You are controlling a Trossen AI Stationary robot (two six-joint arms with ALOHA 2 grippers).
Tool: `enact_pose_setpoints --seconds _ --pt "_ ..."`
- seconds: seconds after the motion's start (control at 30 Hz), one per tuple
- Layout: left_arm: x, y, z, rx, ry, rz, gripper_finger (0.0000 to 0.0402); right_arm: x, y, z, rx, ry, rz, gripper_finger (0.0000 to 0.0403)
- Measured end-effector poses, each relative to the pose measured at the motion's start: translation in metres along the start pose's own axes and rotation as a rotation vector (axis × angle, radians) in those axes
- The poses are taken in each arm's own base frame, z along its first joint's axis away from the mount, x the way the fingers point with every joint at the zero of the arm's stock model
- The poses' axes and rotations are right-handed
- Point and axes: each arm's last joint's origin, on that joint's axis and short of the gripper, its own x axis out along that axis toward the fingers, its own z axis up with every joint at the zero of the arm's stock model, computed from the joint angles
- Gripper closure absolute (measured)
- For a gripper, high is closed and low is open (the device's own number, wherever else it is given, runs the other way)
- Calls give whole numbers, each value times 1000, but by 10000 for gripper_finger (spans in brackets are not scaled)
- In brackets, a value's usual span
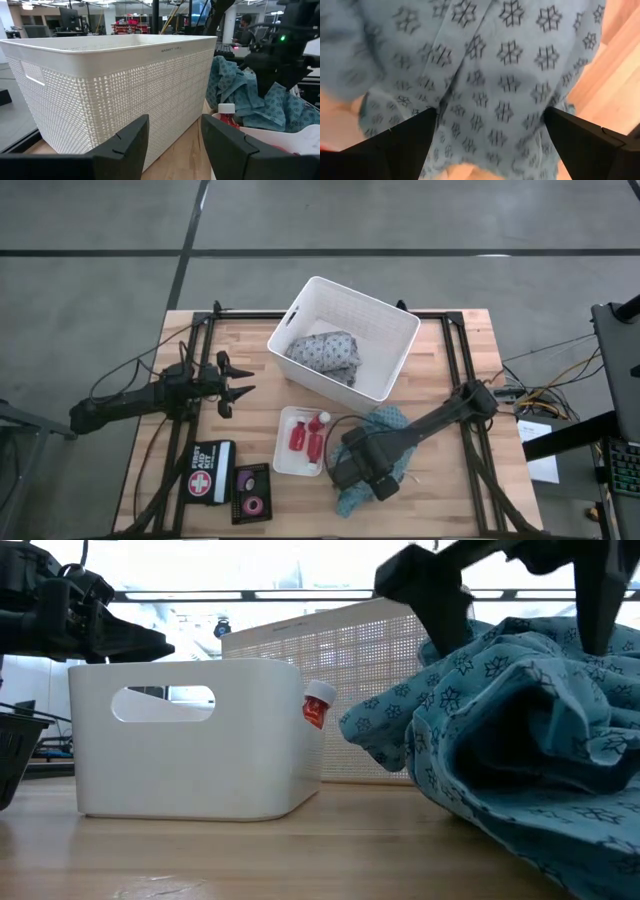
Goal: Pick & Place Medicine items
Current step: Put the blue patient gown into the big white bin
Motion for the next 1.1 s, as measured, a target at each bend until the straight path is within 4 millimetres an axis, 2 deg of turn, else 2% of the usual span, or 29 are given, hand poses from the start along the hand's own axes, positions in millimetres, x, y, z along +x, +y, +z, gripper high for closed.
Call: enact_pose_setpoints --seconds 0.33,0.53,0.67,0.87,1.1 --pt "0 0 0 0 0 0 217 27 1 1 20 -34 -144 32" --pt "0 0 0 0 0 0 217 40 1 -3 41 -36 -375 32" --pt "0 0 0 0 0 0 217 45 1 -3 51 -56 -443 32" --pt "0 0 0 0 0 0 217 51 -5 0 41 -80 -448 32" --pt "0 0 0 0 0 0 217 69 -23 10 -18 -134 -313 32"
